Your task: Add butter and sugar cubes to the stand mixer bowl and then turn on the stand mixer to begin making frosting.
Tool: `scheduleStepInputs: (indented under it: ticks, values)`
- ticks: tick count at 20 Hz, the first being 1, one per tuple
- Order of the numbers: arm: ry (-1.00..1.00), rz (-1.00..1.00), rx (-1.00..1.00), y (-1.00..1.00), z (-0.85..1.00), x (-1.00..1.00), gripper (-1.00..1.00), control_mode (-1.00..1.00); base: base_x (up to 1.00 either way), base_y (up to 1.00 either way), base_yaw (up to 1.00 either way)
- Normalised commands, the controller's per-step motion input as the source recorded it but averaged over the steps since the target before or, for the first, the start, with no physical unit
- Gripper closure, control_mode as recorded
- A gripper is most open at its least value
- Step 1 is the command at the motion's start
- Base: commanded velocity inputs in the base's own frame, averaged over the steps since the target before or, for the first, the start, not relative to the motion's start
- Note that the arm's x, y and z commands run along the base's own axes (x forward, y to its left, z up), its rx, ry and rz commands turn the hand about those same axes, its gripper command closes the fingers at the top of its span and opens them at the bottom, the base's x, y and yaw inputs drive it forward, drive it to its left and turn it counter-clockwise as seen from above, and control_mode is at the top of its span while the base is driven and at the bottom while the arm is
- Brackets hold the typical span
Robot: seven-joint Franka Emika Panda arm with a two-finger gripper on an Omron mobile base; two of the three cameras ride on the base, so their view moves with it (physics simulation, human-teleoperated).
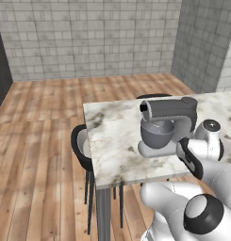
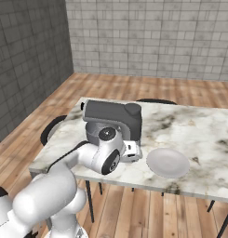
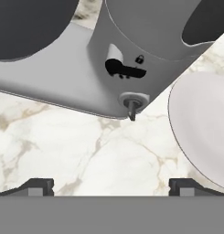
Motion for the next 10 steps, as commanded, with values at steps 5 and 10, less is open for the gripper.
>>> scheduleStepInputs:
  ticks: [5, 10]
  values:
    - [0.0, 0.0, 0.0, 0.0, 0.0, 0.16, -1.0, -1.0, 0.0, 0.0, 0.0]
    - [0.0, 0.0, 0.0, 0.0, 0.0, 0.12, -1.0, -1.0, 0.0, 0.0, 0.0]
